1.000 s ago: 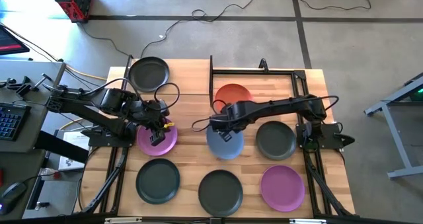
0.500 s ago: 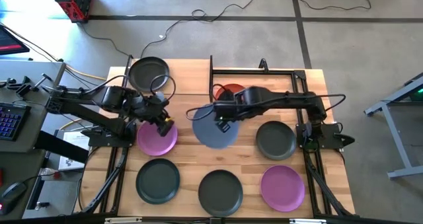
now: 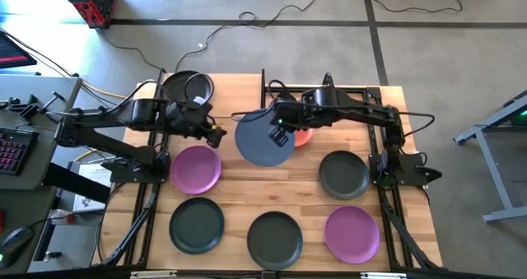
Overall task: Place and stack plates onto a shelf
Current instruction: Stack the blue plate on top of the black plate on the shelf
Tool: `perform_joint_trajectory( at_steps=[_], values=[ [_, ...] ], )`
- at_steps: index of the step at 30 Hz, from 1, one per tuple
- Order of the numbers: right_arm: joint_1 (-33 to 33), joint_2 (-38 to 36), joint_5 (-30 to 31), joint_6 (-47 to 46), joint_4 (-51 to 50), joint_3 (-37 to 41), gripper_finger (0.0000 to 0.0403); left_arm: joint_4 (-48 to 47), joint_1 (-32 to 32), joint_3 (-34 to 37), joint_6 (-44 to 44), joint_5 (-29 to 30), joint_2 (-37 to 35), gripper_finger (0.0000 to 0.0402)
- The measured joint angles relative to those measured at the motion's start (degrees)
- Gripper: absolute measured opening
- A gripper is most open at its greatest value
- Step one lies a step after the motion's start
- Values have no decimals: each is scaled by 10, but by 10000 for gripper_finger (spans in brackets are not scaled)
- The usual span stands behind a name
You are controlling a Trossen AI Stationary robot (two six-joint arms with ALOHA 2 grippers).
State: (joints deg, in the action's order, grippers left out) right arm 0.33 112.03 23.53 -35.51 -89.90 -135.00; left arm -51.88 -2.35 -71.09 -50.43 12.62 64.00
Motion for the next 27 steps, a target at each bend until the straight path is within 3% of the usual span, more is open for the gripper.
perform_joint_trajectory(
  at_steps=[27],
  values=[
    [49, 0, -47, 116, 53, 0, 0, 74, -57, 0, 45, -20, 77, 129]
  ],
)
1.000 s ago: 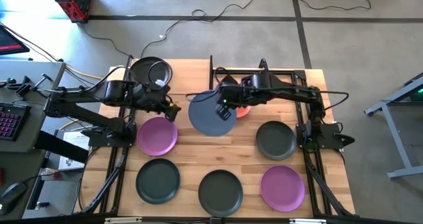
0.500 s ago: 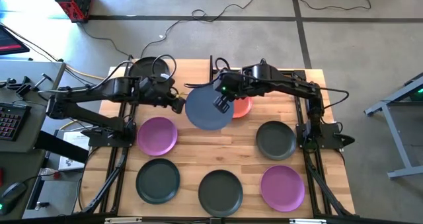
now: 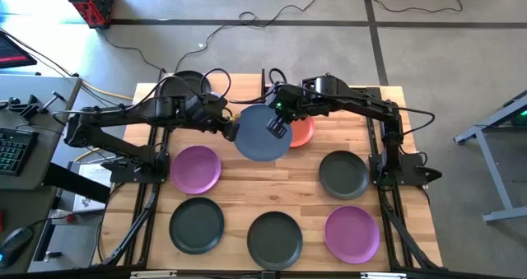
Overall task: Place and stack plates onto a shelf
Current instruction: Stack the blue plate on top of the black plate on the shelf
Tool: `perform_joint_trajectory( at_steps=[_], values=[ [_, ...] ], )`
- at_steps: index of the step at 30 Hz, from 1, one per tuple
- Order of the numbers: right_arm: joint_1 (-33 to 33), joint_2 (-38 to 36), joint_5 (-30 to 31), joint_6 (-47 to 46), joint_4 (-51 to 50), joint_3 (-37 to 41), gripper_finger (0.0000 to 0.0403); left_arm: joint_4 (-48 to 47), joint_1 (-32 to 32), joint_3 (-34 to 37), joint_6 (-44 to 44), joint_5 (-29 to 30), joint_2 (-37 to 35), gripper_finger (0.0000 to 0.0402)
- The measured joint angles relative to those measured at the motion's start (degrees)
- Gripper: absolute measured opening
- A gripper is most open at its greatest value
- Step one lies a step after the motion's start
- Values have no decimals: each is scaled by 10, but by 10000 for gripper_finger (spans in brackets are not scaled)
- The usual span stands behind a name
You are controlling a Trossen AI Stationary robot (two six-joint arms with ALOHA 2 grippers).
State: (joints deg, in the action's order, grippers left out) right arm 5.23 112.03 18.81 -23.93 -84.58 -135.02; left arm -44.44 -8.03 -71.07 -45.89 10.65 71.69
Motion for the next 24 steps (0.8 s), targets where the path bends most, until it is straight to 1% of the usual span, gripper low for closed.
perform_joint_trajectory(
  at_steps=[3, 6, 15, 17, 21, 24],
  values=[
    [0, 0, -1, 2, 0, 0, 0, 0, -4, 0, 1, 0, 4, 127],
    [0, 0, -2, 11, 0, 0, 0, 3, -4, 0, 7, 0, 5, 112],
    [0, 0, -5, 30, 0, 0, 0, 21, -4, 0, 31, 0, 5, 12],
    [0, 0, -6, 36, 0, 0, 0, 20, -4, 0, 30, 2, 5, 6],
    [0, 0, -6, 41, 0, 0, 1, 20, -4, 0, 30, 4, 5, 8],
    [3, 0, -6, 49, 0, 0, 7, 20, -4, 0, 30, 5, 5, 4]
  ],
)
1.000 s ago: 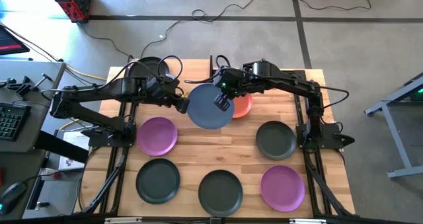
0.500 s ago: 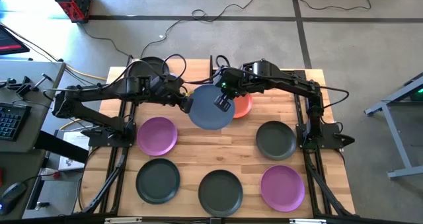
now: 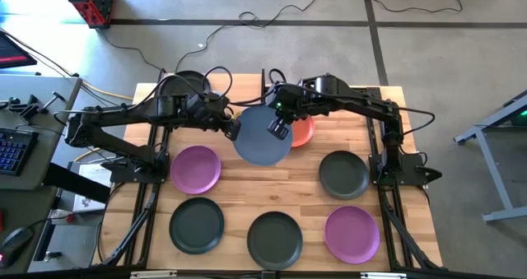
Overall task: Place and stack plates onto a shelf
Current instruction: Stack the blue plate on top of the black plate on the shelf
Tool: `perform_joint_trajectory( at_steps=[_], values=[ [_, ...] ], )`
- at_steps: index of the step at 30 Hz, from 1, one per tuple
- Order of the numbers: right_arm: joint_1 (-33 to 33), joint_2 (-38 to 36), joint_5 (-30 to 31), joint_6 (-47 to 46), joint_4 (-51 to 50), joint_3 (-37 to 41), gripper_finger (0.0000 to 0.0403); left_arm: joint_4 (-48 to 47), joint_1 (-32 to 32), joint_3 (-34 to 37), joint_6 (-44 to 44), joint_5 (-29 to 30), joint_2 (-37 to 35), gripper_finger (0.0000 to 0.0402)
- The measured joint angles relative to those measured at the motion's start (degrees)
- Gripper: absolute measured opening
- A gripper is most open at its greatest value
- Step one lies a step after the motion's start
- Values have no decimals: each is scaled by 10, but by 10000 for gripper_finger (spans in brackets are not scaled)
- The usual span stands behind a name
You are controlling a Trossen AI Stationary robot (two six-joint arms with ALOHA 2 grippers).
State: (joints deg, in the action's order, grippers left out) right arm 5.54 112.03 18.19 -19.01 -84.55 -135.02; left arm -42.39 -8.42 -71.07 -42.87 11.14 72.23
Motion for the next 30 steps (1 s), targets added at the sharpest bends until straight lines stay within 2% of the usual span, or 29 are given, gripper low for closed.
perform_joint_trajectory(
  at_steps=[8, 14, 21, 30],
  values=[
    [10, 0, 13, 18, 17, 0, 78, -16, -4, 0, -7, 5, -1, 4],
    [24, 0, 33, 45, 34, 0, 118, -72, -48, 0, -21, 5, -7, 3],
    [47, 0, 32, 62, 30, 0, 126, -127, -117, 0, -35, 6, -28, 3],
    [64, 0, 27, 114, 29, 0, 126, -158, -248, 0, -48, 32, -71, 3]
  ],
)
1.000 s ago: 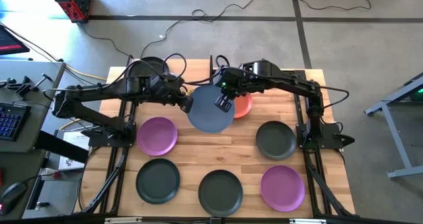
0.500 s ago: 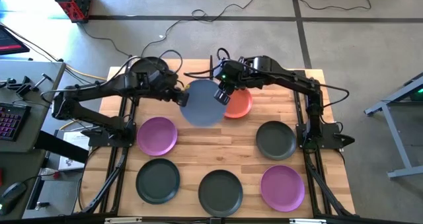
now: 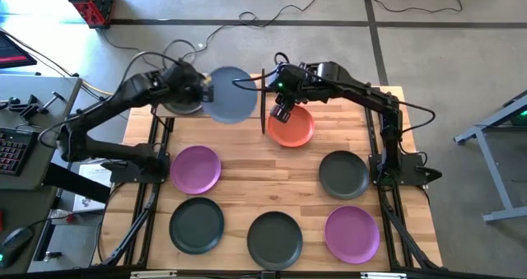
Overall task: Place and stack plates onto a shelf
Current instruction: Stack the blue plate on top of the black plate on the shelf
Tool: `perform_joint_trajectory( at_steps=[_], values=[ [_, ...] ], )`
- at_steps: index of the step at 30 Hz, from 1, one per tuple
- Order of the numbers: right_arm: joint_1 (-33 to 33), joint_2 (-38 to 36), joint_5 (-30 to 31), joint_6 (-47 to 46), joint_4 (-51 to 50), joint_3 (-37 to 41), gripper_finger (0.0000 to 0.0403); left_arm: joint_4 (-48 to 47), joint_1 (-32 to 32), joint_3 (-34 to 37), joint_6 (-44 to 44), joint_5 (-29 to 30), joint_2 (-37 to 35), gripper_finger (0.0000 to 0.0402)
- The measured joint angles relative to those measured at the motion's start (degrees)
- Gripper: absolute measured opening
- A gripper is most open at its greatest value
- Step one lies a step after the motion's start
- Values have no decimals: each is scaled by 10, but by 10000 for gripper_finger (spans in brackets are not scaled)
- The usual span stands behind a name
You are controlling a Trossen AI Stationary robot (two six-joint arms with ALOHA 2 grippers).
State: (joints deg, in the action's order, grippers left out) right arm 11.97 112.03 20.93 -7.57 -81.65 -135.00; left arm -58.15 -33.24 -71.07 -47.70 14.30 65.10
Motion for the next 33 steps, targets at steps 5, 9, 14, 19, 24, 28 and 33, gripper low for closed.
perform_joint_trajectory(
  at_steps=[5, 9, 14, 19, 24, 28, 33],
  values=[
    [5, 0, 0, 31, 0, 0, 126, -32, -56, 0, -18, 23, -20, 3],
    [10, 0, 0, 46, 0, 0, 126, -69, -91, 0, -35, 31, -34, 3],
    [17, 0, -1, 61, 0, 0, 126, -92, -122, 0, -55, 42, -56, 3],
    [22, 0, -1, 66, 0, 0, 126, -128, -147, 0, -70, 46, -80, 3],
    [26, 0, -1, 77, 0, 0, 126, -178, -167, 0, -92, 61, -91, 3],
    [27, 0, -1, 80, 0, 0, 126, -217, -183, 0, -99, 80, -90, 3],
    [27, 0, -1, 87, 0, 0, 126, -218, -194, 0, -94, 87, -84, 3]
  ],
)
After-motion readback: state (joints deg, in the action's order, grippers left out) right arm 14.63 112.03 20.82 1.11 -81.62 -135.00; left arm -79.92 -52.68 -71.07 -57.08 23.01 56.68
